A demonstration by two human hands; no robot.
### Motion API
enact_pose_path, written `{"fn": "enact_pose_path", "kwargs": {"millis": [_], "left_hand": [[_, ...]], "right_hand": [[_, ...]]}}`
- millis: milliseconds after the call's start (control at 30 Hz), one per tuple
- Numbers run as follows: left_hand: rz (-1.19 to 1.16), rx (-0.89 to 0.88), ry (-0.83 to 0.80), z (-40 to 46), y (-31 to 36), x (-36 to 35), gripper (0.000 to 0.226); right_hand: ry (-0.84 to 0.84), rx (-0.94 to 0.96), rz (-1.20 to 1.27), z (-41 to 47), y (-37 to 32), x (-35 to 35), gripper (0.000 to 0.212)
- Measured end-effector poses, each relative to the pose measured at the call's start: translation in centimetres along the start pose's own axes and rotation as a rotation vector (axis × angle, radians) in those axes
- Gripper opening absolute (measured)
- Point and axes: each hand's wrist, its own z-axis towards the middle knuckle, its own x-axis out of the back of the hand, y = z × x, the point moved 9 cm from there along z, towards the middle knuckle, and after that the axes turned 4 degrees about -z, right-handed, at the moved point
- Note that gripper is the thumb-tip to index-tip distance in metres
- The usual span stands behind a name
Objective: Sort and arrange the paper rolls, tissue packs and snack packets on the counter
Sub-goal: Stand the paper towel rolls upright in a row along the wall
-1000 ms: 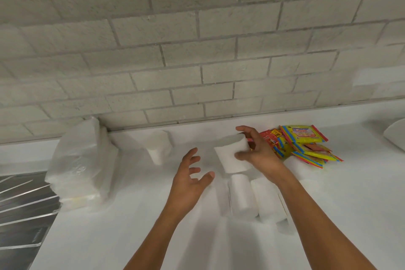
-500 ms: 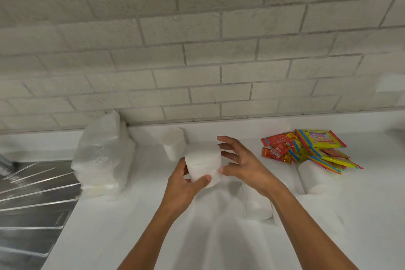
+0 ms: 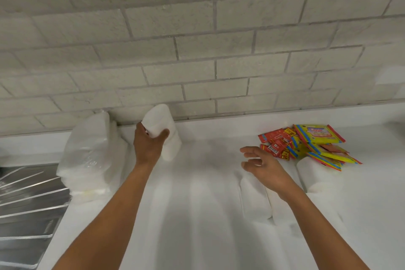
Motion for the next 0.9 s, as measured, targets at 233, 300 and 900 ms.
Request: {"fn": "enact_pose_path", "kwargs": {"millis": [233, 300, 900], "left_hand": [[0.065, -0.002, 0.005, 1.5, -0.5, -1.8, 0.073], [0.07, 0.007, 0.011, 1.4, -0.9, -2.0, 0.075], [0.099, -0.027, 0.028, 1.0, -1.6, -1.9, 0.074]], "right_hand": [[0.121, -0.022, -0.302, 0.7, 2.0, 1.9, 0.028], [0.106, -0.036, -0.408, 0.6, 2.4, 1.8, 0.03], [-0.034, -0.176, -0.902, -0.9, 2.9, -1.1, 0.066]]}}
